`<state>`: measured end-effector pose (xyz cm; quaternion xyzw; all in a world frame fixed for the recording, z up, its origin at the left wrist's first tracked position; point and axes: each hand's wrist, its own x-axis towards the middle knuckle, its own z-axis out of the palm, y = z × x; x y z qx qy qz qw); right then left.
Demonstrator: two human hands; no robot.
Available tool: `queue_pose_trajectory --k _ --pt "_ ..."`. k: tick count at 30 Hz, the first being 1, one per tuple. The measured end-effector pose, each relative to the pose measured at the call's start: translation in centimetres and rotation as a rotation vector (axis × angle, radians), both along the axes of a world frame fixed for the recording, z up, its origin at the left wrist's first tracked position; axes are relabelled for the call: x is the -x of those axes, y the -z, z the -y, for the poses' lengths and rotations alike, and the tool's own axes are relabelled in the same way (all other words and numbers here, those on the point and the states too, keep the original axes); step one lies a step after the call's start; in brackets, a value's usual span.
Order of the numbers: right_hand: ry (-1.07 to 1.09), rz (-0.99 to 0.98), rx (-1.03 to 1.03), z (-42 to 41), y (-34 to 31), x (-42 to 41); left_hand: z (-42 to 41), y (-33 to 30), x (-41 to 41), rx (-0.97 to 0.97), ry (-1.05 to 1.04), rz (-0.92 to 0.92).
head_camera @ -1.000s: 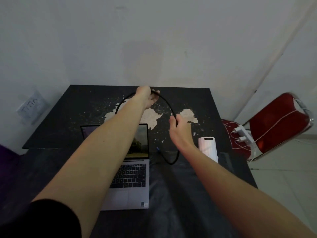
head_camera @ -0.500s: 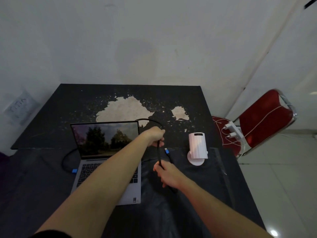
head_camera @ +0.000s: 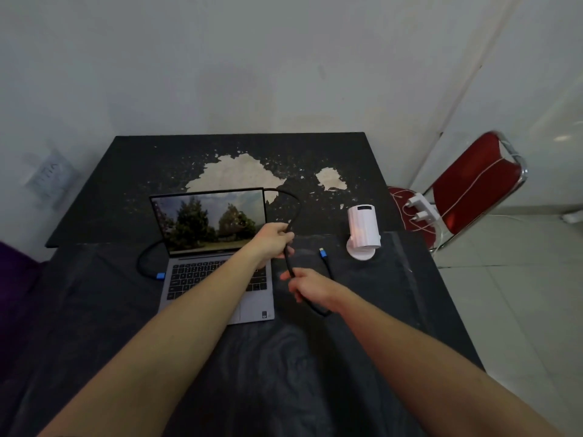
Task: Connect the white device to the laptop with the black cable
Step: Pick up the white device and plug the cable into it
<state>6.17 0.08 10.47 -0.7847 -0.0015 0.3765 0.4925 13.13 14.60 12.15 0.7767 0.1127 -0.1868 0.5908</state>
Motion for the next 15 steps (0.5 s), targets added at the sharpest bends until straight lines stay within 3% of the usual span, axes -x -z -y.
queue_pose_trajectory --k 2,5,7,11,15 --pt "0.157 -0.044 -0.051 1.0 -0.1 0.1 -0.4 -0.7 0.3 0.085 -0.057 -0.043" --pt "0.296 0.079 0.31 3.8 0.8 -0.5 -1.6 -1.8 0.8 0.183 -0.085 -0.107" --pt "0.358 -0.043 0.436 5.2 1.9 -0.4 -2.2 -2.4 1.2 0.27 -0.09 -0.146" --pt "0.61 -0.564 -0.057 5.3 2.5 0.4 -2.9 -3.1 2.3 0.456 -0.124 -0.222" --pt "0.74 -0.64 -0.207 5.3 3.7 0.2 -3.7 -2.8 3.6 0.604 -0.104 -0.312"
